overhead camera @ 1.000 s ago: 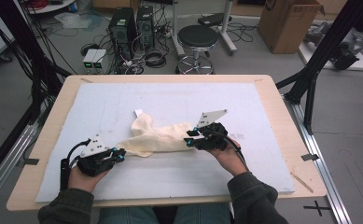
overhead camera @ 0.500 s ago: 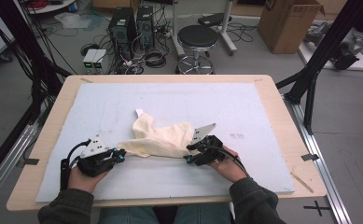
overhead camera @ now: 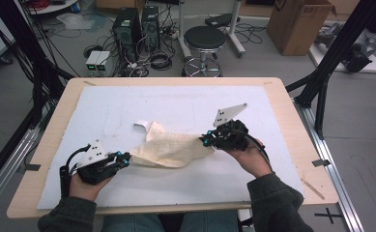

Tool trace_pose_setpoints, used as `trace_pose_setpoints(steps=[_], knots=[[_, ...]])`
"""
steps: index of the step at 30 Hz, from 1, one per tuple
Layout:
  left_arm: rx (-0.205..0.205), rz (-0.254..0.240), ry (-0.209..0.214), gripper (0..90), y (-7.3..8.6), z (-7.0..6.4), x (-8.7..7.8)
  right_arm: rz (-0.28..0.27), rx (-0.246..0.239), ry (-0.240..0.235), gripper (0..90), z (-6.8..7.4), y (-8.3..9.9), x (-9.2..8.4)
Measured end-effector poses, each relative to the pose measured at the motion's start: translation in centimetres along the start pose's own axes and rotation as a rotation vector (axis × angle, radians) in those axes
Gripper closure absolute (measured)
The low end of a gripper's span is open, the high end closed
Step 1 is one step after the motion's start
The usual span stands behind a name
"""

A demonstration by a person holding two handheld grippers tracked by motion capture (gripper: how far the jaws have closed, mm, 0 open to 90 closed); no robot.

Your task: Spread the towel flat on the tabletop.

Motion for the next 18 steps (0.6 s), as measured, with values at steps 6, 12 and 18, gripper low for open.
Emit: trace_pose_setpoints(steps=[6,12,18], knots=[[-0.002,0.038,0.007,83.9,0.6,0.2,0.7,0.112,0.073,0.077,86.8,-5.0,-0.1,4.1],[-0.011,0.098,0.010,83.8,1.7,0.6,1.6,0.181,0.176,0.107,80.0,-8.2,1.6,9.9],[-0.009,0.109,0.010,83.6,1.8,0.8,2.3,0.170,0.191,0.082,64.4,-8.4,1.7,10.6]])
Point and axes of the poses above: each handheld gripper's, and its own axes: x roughly forward along the jaws, y roughly out of its underside, z roughly to its left, the point moved 7 cm from there along x, roughly forward along the jaws, and after that the axes turned 4 degrees about x, right-handed, at the moved point
